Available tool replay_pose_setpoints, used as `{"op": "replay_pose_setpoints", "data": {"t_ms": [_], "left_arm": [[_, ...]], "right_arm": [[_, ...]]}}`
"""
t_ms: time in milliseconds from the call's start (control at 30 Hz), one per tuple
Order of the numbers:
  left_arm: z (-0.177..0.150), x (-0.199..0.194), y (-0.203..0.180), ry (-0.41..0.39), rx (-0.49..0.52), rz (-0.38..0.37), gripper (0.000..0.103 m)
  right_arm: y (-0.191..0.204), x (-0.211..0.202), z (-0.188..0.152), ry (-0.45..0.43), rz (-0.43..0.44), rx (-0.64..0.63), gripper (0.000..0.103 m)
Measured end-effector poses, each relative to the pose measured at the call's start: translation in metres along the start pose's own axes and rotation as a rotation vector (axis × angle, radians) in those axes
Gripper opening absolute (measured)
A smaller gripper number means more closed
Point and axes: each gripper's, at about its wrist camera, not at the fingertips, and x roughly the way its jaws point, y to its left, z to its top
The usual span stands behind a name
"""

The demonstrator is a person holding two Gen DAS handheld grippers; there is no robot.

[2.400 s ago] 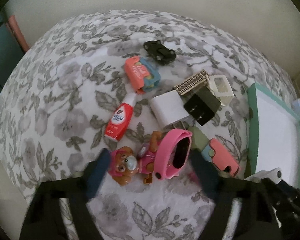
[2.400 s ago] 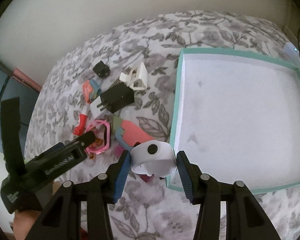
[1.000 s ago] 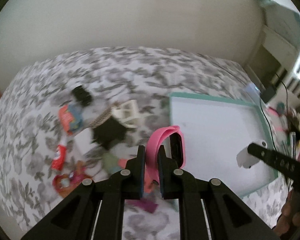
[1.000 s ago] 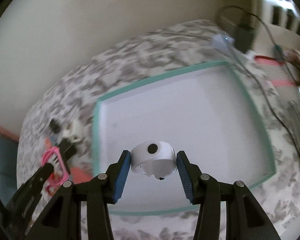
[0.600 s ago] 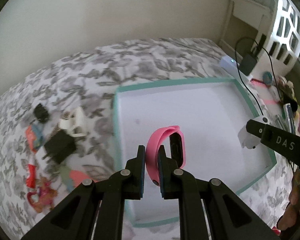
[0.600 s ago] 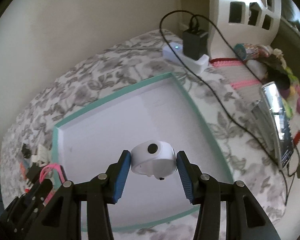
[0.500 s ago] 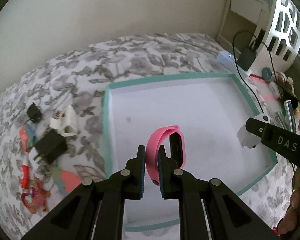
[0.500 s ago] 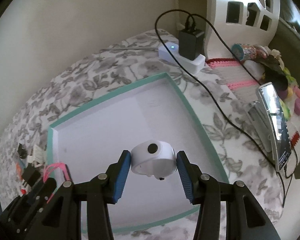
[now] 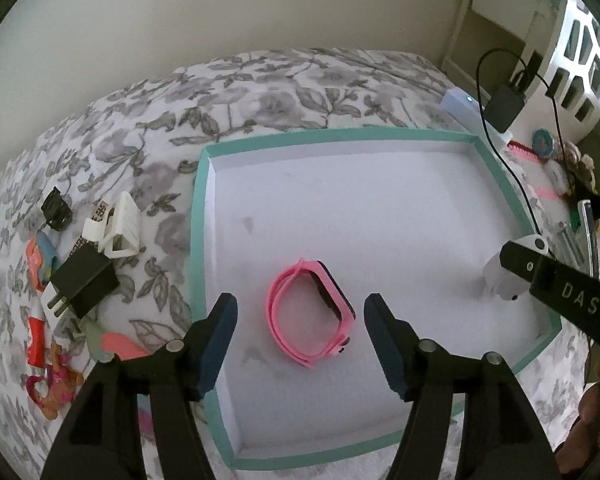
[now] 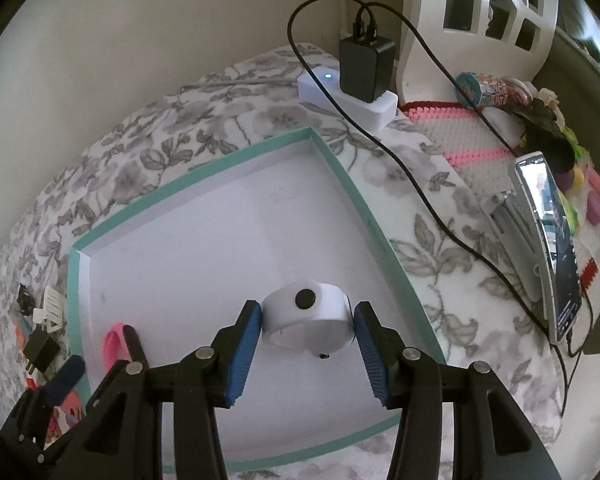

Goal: Organize rigid objects
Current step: 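Release the pink band in the tray with the left gripper while the right gripper releases the white band there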

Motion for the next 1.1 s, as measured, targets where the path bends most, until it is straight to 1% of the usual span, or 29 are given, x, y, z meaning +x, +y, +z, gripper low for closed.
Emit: {"op": "replay_pose_setpoints", "data": {"t_ms": [67,133,200,233,267,333,400,433,467,533,633,733,800,833,867,1000,1100], "left_arm": [[0.001,-0.002,0.003,-0.004,-0.011,0.007,0.069],[0.002,-0.005,0.006,-0.007,-0.025,0.019,0.079],[0.004,-0.008,0.011,-0.013,-0.046,0.027,0.081],[0.004,-0.01,0.013,-0.016,-0.054,0.03,0.081],[0.005,-0.012,0.016,-0.019,-0.066,0.033,0.081],[0.007,-0.016,0.023,-0.027,-0.089,0.04,0.083],[0.008,-0.02,0.029,-0.036,-0.108,0.046,0.085],[0.009,-0.022,0.032,-0.04,-0.119,0.047,0.085],[0.01,-0.023,0.035,-0.044,-0.128,0.045,0.086],[0.01,-0.027,0.043,-0.055,-0.158,0.041,0.089],[0.01,-0.033,0.054,-0.076,-0.197,0.046,0.094],[0.01,-0.036,0.065,-0.088,-0.227,0.059,0.094],[0.009,-0.037,0.072,-0.087,-0.249,0.061,0.094],[0.009,-0.036,0.077,-0.081,-0.269,0.062,0.095],[0.008,-0.036,0.081,-0.077,-0.284,0.062,0.095],[0.004,-0.034,0.099,-0.052,-0.358,0.05,0.095],[0.001,-0.036,0.112,-0.042,-0.409,0.03,0.095]], "right_arm": [[0.0,0.0,0.0,-0.001,-0.003,0.0,0.052],[0.0,-0.002,0.0,-0.007,-0.008,-0.001,0.052],[0.001,-0.003,0.0,-0.015,-0.01,-0.009,0.053],[0.001,-0.004,0.0,-0.017,-0.007,-0.014,0.055],[0.002,-0.004,0.0,-0.021,-0.006,-0.019,0.062],[0.004,-0.004,-0.001,-0.025,-0.004,-0.033,0.07],[0.007,-0.004,-0.001,-0.03,-0.007,-0.048,0.07],[0.009,-0.004,-0.002,-0.034,-0.01,-0.058,0.074],[0.01,-0.004,-0.002,-0.037,-0.011,-0.065,0.079],[0.014,-0.005,-0.003,-0.046,-0.011,-0.084,0.084],[0.018,-0.006,-0.005,-0.058,-0.006,-0.105,0.087],[0.021,-0.006,-0.006,-0.061,0.014,-0.115,0.089],[0.023,-0.006,-0.007,-0.063,0.02,-0.123,0.092],[0.024,-0.006,-0.008,-0.064,0.027,-0.125,0.099],[0.024,-0.005,-0.008,-0.066,0.031,-0.126,0.103],[0.028,-0.006,-0.01,-0.077,0.046,-0.142,0.103],[0.033,-0.009,-0.011,-0.088,0.076,-0.159,0.103]]}}
